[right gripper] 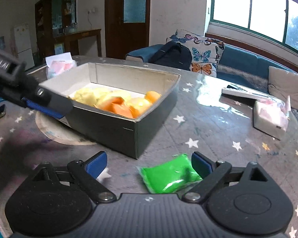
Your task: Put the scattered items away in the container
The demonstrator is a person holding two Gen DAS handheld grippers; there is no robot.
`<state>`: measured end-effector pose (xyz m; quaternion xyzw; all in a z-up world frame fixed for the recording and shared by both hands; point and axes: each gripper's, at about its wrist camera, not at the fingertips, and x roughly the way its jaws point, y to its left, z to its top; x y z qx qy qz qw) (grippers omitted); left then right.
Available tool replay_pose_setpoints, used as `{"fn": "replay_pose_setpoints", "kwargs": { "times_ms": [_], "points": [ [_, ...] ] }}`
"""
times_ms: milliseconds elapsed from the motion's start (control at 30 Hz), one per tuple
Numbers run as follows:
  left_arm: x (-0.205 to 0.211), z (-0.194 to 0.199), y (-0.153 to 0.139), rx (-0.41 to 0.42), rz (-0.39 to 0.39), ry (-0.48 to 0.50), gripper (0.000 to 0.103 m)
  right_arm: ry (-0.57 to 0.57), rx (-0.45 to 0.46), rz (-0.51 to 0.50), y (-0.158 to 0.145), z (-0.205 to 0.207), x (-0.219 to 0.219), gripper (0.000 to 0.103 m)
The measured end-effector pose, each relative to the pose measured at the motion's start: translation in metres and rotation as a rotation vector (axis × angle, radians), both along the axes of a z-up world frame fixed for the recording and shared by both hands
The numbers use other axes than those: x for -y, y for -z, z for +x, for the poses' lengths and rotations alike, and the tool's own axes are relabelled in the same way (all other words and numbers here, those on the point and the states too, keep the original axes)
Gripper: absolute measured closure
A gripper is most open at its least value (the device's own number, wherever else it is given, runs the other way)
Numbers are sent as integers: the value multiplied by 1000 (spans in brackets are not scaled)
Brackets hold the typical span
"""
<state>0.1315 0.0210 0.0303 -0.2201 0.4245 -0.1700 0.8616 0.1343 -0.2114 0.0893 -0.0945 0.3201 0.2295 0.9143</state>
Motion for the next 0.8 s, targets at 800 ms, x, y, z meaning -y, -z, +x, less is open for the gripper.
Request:
{"fn": "replay_pose_setpoints", "kwargs": {
  "times_ms": [800],
  "points": [
    [8, 1, 28, -97, -18, 17, 62, -35, -43, 2, 22, -9, -16, 12]
  ]
}}
